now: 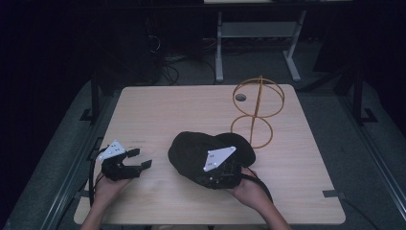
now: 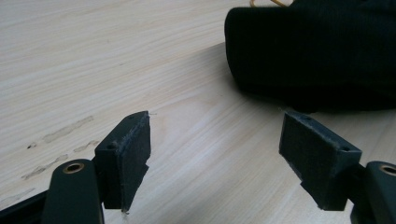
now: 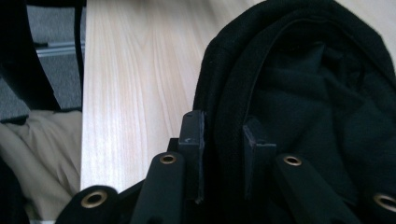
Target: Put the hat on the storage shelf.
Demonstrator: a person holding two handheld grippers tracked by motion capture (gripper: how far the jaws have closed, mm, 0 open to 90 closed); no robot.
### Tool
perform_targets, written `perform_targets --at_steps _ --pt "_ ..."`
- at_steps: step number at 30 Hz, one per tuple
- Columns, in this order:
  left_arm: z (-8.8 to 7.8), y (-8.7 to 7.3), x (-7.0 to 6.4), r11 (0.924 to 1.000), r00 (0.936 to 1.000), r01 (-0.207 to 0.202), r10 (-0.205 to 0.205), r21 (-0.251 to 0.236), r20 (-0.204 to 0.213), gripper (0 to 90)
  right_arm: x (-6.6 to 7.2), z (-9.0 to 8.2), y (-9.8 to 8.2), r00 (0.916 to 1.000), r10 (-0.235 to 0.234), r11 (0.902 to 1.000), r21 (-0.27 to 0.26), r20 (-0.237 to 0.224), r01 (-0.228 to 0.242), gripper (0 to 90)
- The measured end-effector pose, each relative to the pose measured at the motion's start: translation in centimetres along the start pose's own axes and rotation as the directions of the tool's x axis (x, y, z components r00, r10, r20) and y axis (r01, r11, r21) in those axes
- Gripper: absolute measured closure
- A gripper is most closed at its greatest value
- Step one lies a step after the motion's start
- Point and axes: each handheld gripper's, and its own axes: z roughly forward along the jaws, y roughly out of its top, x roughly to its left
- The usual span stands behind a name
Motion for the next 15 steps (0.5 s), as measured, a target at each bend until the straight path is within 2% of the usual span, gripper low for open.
perform_targets --at_steps 9,15 --pt "0.0 0.1 -0.2 1.0000 1.0000 -0.003 0.003 -0.007 0.001 24.9 -0.3 -1.1 0.3 0.9998 0.021 0.9985 -0.051 -0.008 -0.021 73.1" --pt "0.1 0.1 -0.2 1.0000 1.0000 -0.002 0.002 -0.005 0.004 24.9 -0.5 -1.5 0.4 0.9996 0.028 0.9974 -0.067 -0.008 -0.029 73.1"
